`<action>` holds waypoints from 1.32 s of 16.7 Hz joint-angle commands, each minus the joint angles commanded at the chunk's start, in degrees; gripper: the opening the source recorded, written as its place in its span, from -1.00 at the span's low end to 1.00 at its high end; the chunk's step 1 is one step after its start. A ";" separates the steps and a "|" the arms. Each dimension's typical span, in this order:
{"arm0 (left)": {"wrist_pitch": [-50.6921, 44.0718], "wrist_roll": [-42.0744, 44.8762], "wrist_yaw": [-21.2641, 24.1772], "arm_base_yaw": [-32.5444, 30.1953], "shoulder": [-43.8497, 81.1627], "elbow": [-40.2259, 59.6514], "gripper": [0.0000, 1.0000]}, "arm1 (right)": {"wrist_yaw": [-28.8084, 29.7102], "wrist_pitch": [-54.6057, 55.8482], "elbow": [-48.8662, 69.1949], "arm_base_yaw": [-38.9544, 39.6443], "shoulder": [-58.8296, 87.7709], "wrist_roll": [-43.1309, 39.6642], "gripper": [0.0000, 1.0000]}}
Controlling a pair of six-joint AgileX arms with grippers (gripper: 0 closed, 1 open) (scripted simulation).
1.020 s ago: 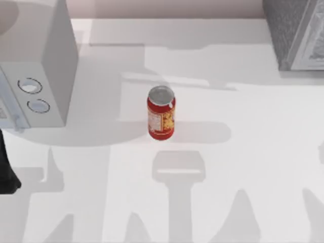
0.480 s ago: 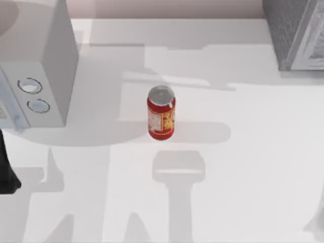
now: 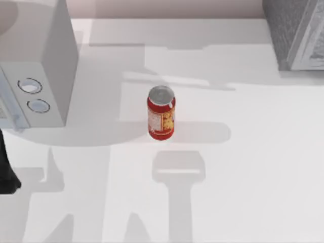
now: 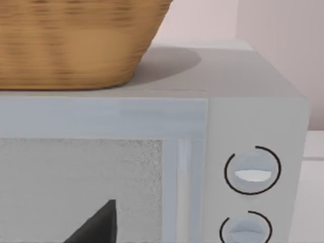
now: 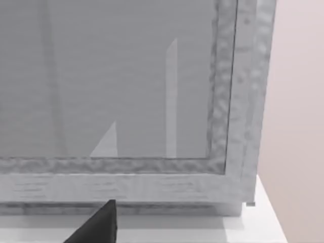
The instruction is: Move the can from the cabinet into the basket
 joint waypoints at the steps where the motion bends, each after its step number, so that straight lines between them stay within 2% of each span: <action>1: 0.00 0.00 0.00 0.00 0.00 0.00 1.00 | 0.00 0.00 0.00 0.00 0.00 0.00 1.00; 5: 0.00 0.00 0.00 0.00 0.00 0.00 1.00 | -0.02 -1.92 1.65 0.06 -0.25 -0.04 1.00; 9: 0.00 0.00 0.00 0.00 0.00 0.00 1.00 | -0.80 -12.29 11.93 -0.80 -0.86 -0.12 1.00; 22: 0.00 0.00 0.00 0.00 0.00 0.00 1.00 | -1.71 -78.55 67.25 -1.57 -9.08 -0.07 1.00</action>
